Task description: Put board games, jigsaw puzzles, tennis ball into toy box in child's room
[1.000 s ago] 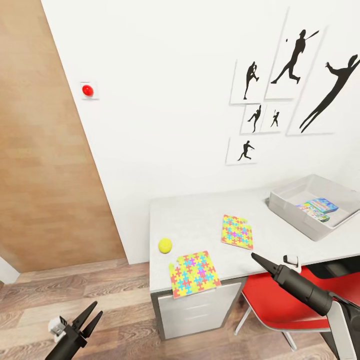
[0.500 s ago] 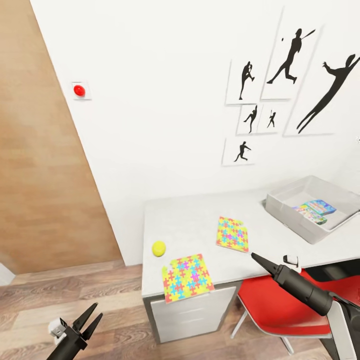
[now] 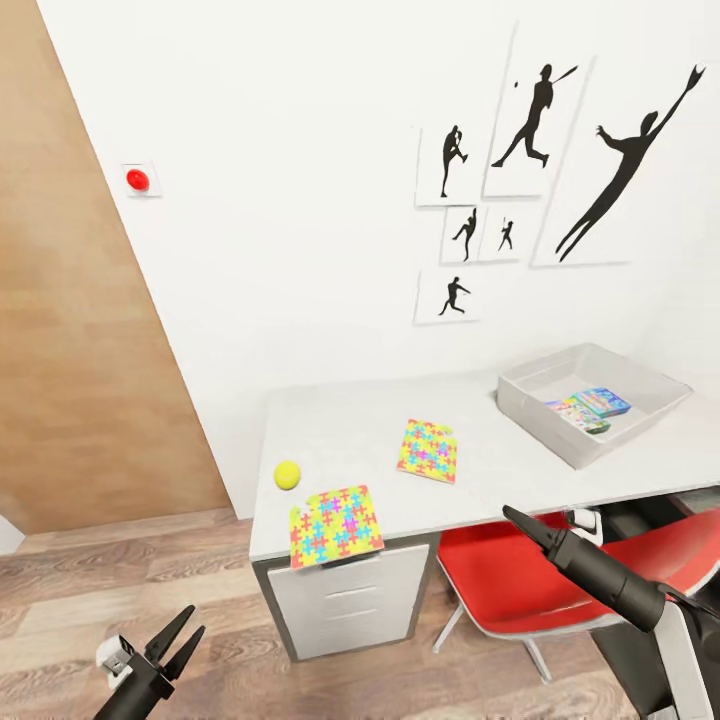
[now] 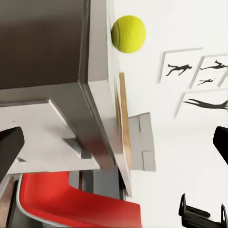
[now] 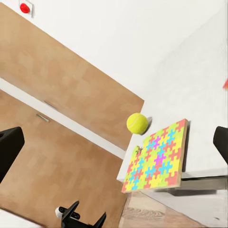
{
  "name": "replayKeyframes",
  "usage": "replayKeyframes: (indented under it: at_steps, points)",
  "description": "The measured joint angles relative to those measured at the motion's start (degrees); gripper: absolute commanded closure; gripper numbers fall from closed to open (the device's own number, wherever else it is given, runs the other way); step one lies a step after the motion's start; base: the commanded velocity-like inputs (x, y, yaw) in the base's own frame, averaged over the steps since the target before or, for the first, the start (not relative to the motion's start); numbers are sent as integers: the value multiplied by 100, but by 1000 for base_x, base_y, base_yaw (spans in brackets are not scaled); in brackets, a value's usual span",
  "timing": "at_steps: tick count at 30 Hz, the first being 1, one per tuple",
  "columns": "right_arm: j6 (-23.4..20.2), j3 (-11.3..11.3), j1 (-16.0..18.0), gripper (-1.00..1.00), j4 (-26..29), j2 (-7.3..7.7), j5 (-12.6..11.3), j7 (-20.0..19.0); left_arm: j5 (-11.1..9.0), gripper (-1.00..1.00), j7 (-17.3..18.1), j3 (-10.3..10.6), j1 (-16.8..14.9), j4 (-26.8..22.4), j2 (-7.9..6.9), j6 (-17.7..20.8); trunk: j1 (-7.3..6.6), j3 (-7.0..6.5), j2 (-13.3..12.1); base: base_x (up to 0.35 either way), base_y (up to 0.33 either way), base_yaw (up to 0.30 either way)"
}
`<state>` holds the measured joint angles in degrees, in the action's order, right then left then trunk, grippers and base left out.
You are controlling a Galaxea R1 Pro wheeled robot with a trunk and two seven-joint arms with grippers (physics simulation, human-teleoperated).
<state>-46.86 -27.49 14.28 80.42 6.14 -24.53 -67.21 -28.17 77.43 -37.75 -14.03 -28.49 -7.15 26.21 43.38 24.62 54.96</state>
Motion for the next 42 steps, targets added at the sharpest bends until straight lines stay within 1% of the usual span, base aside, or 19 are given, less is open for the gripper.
replayKeyframes:
  at_steps: [4, 13, 32, 35, 36, 38, 39, 42]
  points:
    - [-5, 1, 0, -100, -1, 0, -4, -12, 11, -100, 8, -7, 0, -2, -3, 9, -2, 0, 0, -141, -114, 0]
    - [-8, 0, 1, -100, 2, 0, 2, -29, -3, -100, -2, -1, -1, 2, -5, 19, -2, 0, 0, -24, -81, 0]
    - [-18, 0, 1, -100, 4, 0, 3, -29, -14, -100, -4, -17, 0, 8, 9, 1, -3, 0, 0, -1, -303, 0]
    - [-18, 0, 1, -100, 5, 0, 1, -27, -18, -100, -4, -153, 0, 11, 11, 0, -3, 0, 0, 0, -321, 0]
    - [-18, 0, 1, -100, 7, 0, -2, -26, -16, -100, -4, -279, 1, 11, 17, 0, -3, 0, 0, 0, -312, 0]
    - [-18, 0, 1, -100, 10, 0, -2, -25, -15, -100, -4, -423, 1, 12, 24, -3, -3, 0, 0, 0, -242, 0]
    - [-18, 0, 1, -100, 10, 0, -3, -25, -13, -100, -2, -550, 1, 11, 30, -5, -3, 0, 0, 0, -177, 0]
    - [-17, 0, 1, -100, 10, 0, -3, -25, -10, -100, -6, -752, 1, 10, 40, -22, -3, 0, 0, 0, -81, 0]
